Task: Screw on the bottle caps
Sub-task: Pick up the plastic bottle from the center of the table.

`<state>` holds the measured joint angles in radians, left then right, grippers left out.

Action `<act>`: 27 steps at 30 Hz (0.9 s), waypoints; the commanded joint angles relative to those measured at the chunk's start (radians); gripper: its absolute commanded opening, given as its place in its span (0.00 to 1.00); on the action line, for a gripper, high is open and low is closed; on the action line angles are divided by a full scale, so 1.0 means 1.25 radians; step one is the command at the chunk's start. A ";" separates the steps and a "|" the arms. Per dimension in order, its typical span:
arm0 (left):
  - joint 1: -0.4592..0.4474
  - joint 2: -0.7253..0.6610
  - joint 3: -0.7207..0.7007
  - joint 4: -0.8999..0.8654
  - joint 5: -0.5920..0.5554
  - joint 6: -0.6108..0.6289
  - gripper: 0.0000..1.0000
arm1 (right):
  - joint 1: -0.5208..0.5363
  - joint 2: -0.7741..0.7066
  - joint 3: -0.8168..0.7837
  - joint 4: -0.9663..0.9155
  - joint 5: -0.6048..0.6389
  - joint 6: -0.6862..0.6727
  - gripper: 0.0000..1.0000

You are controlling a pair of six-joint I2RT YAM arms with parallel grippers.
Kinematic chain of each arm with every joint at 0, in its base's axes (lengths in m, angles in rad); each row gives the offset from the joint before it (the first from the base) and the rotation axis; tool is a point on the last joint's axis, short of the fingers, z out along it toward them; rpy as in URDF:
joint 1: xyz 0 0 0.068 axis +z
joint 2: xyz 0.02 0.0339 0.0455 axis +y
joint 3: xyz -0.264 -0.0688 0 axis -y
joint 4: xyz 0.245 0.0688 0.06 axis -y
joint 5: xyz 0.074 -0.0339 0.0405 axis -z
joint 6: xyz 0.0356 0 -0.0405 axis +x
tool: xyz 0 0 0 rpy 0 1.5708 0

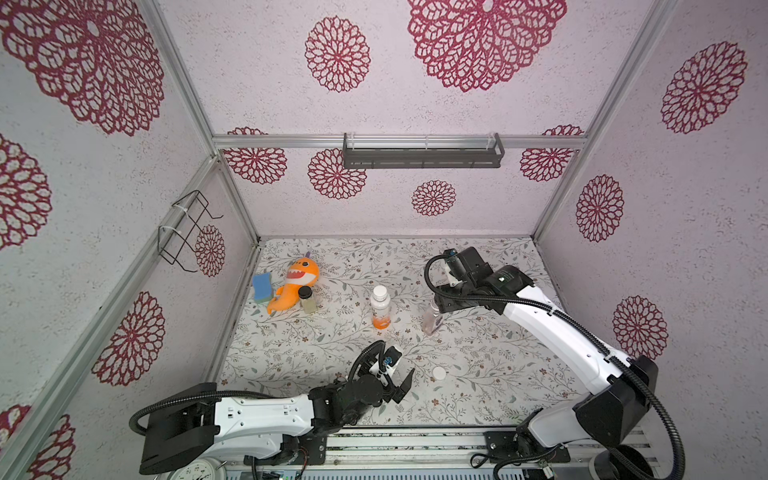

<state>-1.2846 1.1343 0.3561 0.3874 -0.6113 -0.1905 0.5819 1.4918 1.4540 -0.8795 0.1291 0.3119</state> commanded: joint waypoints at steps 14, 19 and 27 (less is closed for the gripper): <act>0.002 -0.009 0.011 0.021 0.006 0.003 0.99 | 0.000 0.156 0.078 -0.016 0.052 0.039 0.63; 0.003 -0.027 -0.005 0.018 -0.005 0.009 0.99 | 0.000 0.160 0.060 -0.002 0.054 0.042 0.58; 0.003 -0.036 -0.020 0.023 -0.012 0.021 0.99 | 0.000 0.191 0.066 0.002 0.023 0.044 0.48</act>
<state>-1.2846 1.1038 0.3447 0.3988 -0.6121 -0.1787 0.5819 1.7241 1.5238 -0.8768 0.1684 0.3489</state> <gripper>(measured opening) 0.992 0.480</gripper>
